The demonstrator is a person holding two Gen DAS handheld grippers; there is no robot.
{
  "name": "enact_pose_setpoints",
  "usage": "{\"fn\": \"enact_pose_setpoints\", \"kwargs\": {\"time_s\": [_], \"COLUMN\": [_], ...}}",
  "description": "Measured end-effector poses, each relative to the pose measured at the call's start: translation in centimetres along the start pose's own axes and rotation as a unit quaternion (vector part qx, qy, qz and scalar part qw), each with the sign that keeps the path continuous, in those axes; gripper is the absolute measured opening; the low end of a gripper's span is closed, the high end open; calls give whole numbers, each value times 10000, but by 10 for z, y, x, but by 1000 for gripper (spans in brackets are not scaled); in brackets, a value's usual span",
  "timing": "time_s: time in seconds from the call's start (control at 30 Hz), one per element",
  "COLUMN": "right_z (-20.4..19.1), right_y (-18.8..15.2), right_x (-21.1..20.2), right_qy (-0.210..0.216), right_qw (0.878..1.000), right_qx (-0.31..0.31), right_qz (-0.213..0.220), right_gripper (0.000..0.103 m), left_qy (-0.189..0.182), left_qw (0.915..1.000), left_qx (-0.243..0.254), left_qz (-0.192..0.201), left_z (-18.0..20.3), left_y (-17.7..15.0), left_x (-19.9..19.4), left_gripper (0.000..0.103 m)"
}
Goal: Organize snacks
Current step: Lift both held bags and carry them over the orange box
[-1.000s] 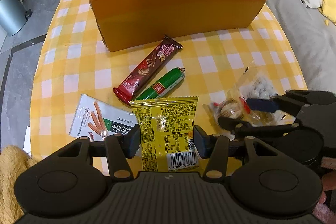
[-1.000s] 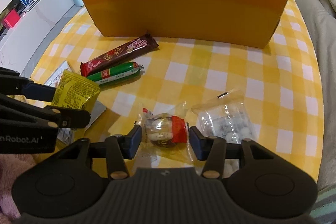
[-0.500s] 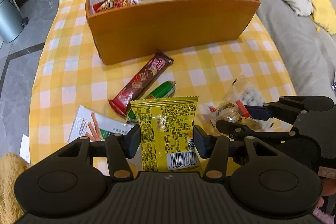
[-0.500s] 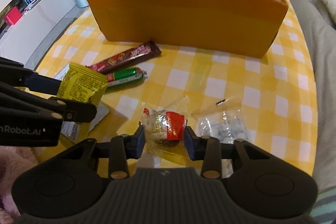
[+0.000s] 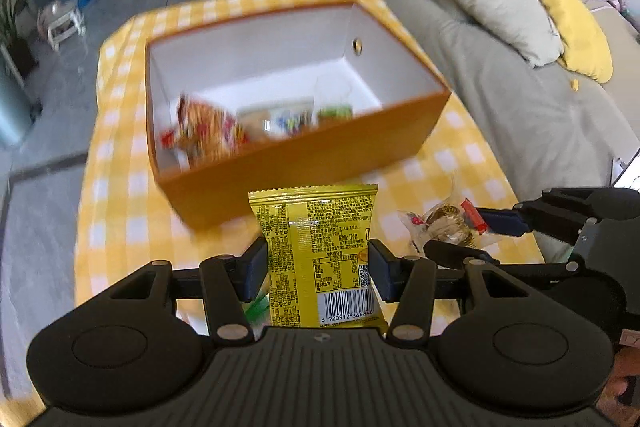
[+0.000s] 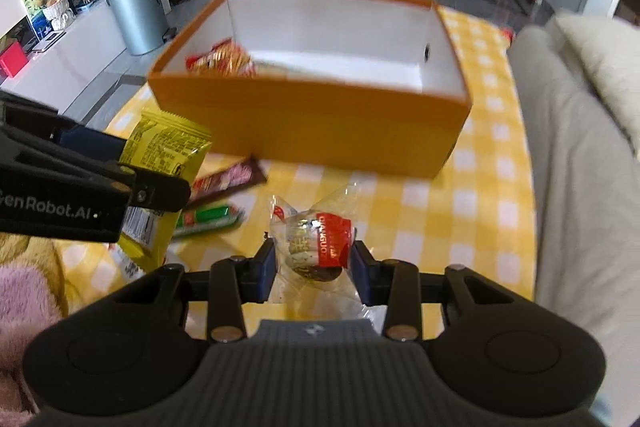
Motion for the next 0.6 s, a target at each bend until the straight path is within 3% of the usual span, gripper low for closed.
{"fn": "enact_pose_setpoints", "kwargs": {"time_s": [0.33,0.6], "right_z": [20,24], "right_y": [80,141], "right_x": [-34,-26], "right_qy": [-359,-520], "right_qw": [9965,9938], "right_qx": [-449,-703], "right_qz": [600,690], "right_gripper": [37,37], "left_qy": [419,897], "left_qw": [9972,9921], "left_qx": [521,822], "left_qz": [342,318], "left_z": [-4,-24], "left_y": [66,109], "left_x": [-18,-11], "left_gripper": [60,60]}}
Point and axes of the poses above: each gripper's, at about its wrist camera, not at the fingertips, and x roughly the way its jaws point, z to its right, y to its top, the point moved 9 cm from there along x, roughly the way its jaws point, and after that the axes turned 14 degrees about -z, right-handed, at the moved point
